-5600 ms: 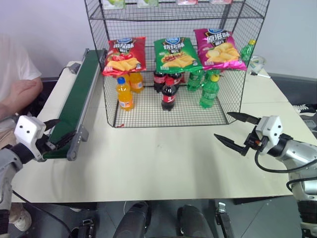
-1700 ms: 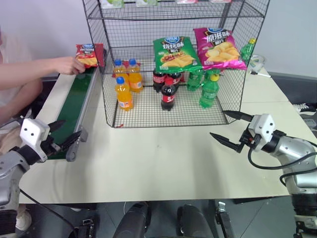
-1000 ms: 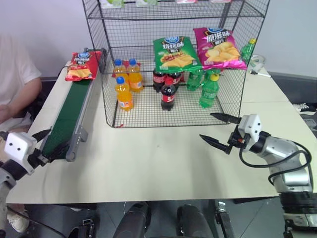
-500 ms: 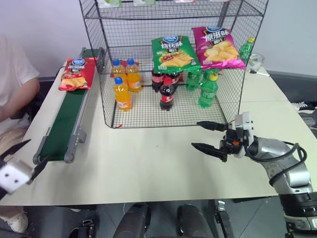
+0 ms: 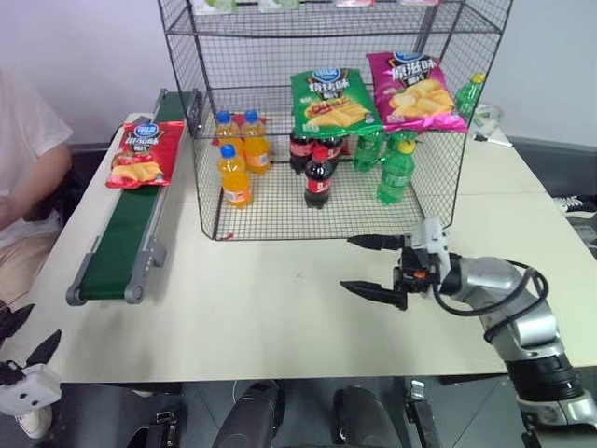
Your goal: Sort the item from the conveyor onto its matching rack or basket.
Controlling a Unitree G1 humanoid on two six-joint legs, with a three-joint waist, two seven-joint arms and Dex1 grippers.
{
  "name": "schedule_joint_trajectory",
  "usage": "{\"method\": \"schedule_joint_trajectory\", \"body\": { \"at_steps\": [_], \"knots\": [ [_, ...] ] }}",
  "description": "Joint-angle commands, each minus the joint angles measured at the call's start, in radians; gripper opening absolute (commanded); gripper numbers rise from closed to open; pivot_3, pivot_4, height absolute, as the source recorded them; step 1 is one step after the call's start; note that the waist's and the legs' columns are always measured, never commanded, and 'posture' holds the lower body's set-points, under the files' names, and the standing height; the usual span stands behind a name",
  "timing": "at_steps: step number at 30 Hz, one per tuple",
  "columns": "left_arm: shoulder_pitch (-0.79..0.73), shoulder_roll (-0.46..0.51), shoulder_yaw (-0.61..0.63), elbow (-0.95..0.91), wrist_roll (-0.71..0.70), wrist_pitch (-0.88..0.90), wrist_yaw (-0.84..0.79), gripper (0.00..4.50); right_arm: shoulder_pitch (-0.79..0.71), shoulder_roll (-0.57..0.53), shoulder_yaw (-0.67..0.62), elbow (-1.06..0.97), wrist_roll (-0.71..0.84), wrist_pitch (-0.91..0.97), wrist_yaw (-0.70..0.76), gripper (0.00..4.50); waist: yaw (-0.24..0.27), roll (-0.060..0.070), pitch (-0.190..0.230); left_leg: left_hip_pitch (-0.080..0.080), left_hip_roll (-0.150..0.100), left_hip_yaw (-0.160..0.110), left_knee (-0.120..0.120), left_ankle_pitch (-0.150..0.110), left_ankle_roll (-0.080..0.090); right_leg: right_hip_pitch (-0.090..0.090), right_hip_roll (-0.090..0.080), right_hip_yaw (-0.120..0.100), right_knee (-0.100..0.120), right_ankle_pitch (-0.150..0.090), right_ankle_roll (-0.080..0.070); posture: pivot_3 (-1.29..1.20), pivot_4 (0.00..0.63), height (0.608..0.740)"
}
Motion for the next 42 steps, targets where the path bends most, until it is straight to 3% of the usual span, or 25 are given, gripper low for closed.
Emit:
{"method": "schedule_joint_trajectory", "body": {
  "at_steps": [1,13,28,42],
  "knots": [
    [0.016,0.037,-0.043,0.005,0.034,0.024,0.101,3.60,-0.026,0.015,0.005,0.000,-0.038,-0.082,0.003,4.50,-0.002,0.000,0.000,0.000,0.000,0.000,0.000,0.000,0.000,0.000,0.000,0.000,0.000,0.001,0.002,0.00,0.150,0.740],
    [-0.012,0.117,-0.189,0.026,0.022,0.100,0.223,3.60,-0.015,0.007,0.008,0.001,-0.041,-0.077,0.020,4.50,-0.001,0.000,0.000,0.001,0.000,0.000,0.000,0.000,0.000,0.000,0.001,0.000,0.003,0.002,0.003,0.00,0.150,0.740],
    [-0.070,0.126,-0.290,0.031,-0.066,0.145,0.214,3.60,-0.031,0.018,0.064,0.006,-0.063,-0.119,0.113,4.50,-0.002,0.000,0.000,0.002,0.000,0.000,0.001,0.000,0.000,0.000,0.001,0.000,0.003,0.002,0.004,0.00,0.150,0.740],
    [-0.116,0.125,-0.338,0.040,-0.092,0.165,0.208,3.60,-0.041,0.047,0.075,0.034,-0.093,-0.148,0.088,4.50,-0.001,-0.001,0.000,0.003,0.000,0.000,0.001,0.000,0.000,0.000,0.001,0.000,0.005,0.002,0.004,0.00,0.150,0.740]
  ]
}}
